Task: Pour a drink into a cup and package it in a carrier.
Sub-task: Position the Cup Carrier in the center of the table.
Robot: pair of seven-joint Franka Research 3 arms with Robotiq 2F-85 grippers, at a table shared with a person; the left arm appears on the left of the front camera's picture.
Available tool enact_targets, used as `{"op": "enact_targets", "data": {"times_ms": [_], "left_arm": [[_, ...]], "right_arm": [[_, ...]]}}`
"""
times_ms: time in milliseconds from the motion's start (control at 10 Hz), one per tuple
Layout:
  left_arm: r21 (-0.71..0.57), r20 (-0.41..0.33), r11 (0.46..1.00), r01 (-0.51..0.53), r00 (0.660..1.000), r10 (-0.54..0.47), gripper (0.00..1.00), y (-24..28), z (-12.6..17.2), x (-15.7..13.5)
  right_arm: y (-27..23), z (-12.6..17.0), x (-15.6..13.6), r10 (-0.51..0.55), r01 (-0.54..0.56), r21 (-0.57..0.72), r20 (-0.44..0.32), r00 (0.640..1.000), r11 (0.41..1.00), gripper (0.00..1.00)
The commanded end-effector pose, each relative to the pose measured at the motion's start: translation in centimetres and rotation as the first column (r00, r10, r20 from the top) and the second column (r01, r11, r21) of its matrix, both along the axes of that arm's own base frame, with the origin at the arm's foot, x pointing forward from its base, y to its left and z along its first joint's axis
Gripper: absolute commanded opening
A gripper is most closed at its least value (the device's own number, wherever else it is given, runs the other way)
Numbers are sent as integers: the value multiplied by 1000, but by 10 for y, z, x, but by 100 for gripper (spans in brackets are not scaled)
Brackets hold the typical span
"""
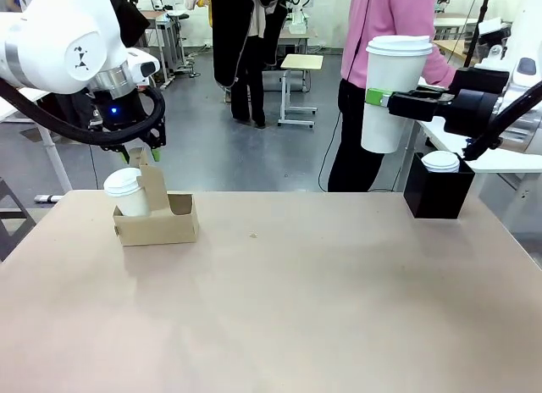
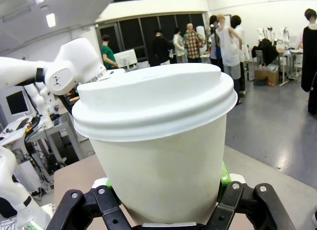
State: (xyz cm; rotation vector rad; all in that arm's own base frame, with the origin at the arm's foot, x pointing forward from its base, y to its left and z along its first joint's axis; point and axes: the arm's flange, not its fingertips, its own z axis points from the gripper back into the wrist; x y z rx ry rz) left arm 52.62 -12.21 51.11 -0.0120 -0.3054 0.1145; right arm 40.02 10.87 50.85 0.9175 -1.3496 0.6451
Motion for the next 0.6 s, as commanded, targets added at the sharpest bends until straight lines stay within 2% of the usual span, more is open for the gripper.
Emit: {"op": "enact_targets", "data": {"times_ms": [0, 100, 200, 300, 500], "left_arm": [[24, 14, 999, -28, 1000, 28, 0, -6, 3, 2], [24, 14, 999, -29, 1000, 28, 15, -7, 3, 2], [23, 13, 999, -29, 1000, 29, 5, -7, 2, 3], [25, 4, 999, -31, 1000, 31, 0, -7, 1, 4], [12, -3, 1000, -25, 1000, 25, 0, -8, -1, 5]], "right_arm": [[1, 2, 0, 4, -4, 8, 5, 1000, 1000, 80], [1, 2, 0, 4, -4, 8, 5, 1000, 1000, 80], [1, 2, 0, 4, -4, 8, 5, 1000, 1000, 80], [1, 2, 0, 4, -4, 8, 5, 1000, 1000, 80], [1, 2, 0, 4, -4, 8, 5, 1000, 1000, 80]]}}
